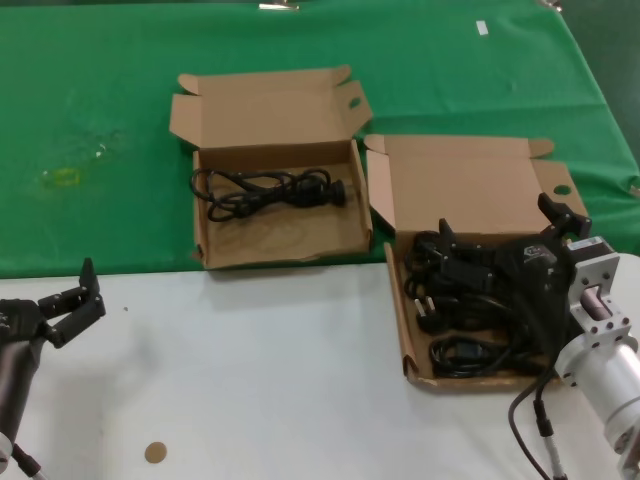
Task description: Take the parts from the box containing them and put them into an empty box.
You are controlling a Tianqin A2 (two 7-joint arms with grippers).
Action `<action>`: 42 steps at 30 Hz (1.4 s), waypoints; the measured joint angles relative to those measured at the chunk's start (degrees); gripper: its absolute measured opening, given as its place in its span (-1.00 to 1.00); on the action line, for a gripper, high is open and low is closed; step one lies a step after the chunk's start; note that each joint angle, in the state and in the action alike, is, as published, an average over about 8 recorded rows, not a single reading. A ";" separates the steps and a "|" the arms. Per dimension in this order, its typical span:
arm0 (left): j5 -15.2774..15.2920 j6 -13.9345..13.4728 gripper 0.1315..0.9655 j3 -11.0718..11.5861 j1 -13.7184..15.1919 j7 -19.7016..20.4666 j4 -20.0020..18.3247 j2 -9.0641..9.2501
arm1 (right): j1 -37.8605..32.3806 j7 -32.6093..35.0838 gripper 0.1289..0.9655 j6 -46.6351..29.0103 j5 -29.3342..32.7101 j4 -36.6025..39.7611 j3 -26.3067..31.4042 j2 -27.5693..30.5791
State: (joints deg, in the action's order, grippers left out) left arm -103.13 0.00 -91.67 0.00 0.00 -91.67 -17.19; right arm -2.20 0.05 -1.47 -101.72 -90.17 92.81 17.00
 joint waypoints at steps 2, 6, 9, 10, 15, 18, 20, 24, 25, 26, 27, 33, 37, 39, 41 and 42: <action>0.00 0.00 1.00 0.00 0.00 0.00 0.00 0.00 | 0.00 0.00 1.00 0.00 0.00 0.00 0.00 0.00; 0.00 0.00 1.00 0.00 0.00 0.00 0.00 0.00 | 0.00 0.00 1.00 0.00 0.00 0.00 0.00 0.00; 0.00 0.00 1.00 0.00 0.00 0.00 0.00 0.00 | 0.00 0.00 1.00 0.00 0.00 0.00 0.00 0.00; 0.00 0.00 1.00 0.00 0.00 0.00 0.00 0.00 | 0.00 0.00 1.00 0.00 0.00 0.00 0.00 0.00; 0.00 0.00 1.00 0.00 0.00 0.00 0.00 0.00 | 0.00 0.00 1.00 0.00 0.00 0.00 0.00 0.00; 0.00 0.00 1.00 0.00 0.00 0.00 0.00 0.00 | 0.00 0.00 1.00 0.00 0.00 0.00 0.00 0.00; 0.00 0.00 1.00 0.00 0.00 0.00 0.00 0.00 | 0.00 0.00 1.00 0.00 0.00 0.00 0.00 0.00; 0.00 0.00 1.00 0.00 0.00 0.01 0.00 0.00 | 0.00 0.00 1.00 0.00 0.00 0.00 0.00 0.00; 0.00 0.00 1.00 0.00 0.00 0.01 0.00 0.00 | 0.00 0.00 1.00 0.00 0.00 0.00 0.00 0.00; 0.00 0.00 1.00 0.00 0.00 0.01 0.00 0.00 | 0.00 0.00 1.00 0.00 0.00 0.00 0.00 0.00; 0.00 0.00 1.00 0.00 0.00 0.02 0.00 0.00 | 0.00 0.00 1.00 0.00 0.00 0.00 0.00 0.00; 0.00 0.00 1.00 0.00 0.00 0.03 0.00 0.00 | 0.00 0.00 1.00 0.00 0.00 0.00 0.00 0.00; 0.00 0.00 1.00 0.00 0.00 0.02 0.00 0.00 | 0.00 0.00 1.00 0.00 0.00 0.00 0.00 0.00; 0.00 0.00 1.00 0.00 0.00 0.01 0.00 0.00 | 0.00 0.00 1.00 0.00 0.00 0.00 0.00 0.00; 0.00 0.00 1.00 0.00 0.00 0.01 0.00 0.00 | 0.00 0.00 1.00 0.00 0.00 0.00 0.00 0.00; 0.00 0.00 1.00 0.00 0.00 0.01 0.00 0.00 | 0.00 0.00 1.00 0.00 0.00 0.00 0.00 0.00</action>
State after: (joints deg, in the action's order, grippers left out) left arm -103.13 0.00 -91.67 0.00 0.01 -91.67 -17.19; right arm -2.20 0.05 -1.47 -101.72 -90.17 92.81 17.00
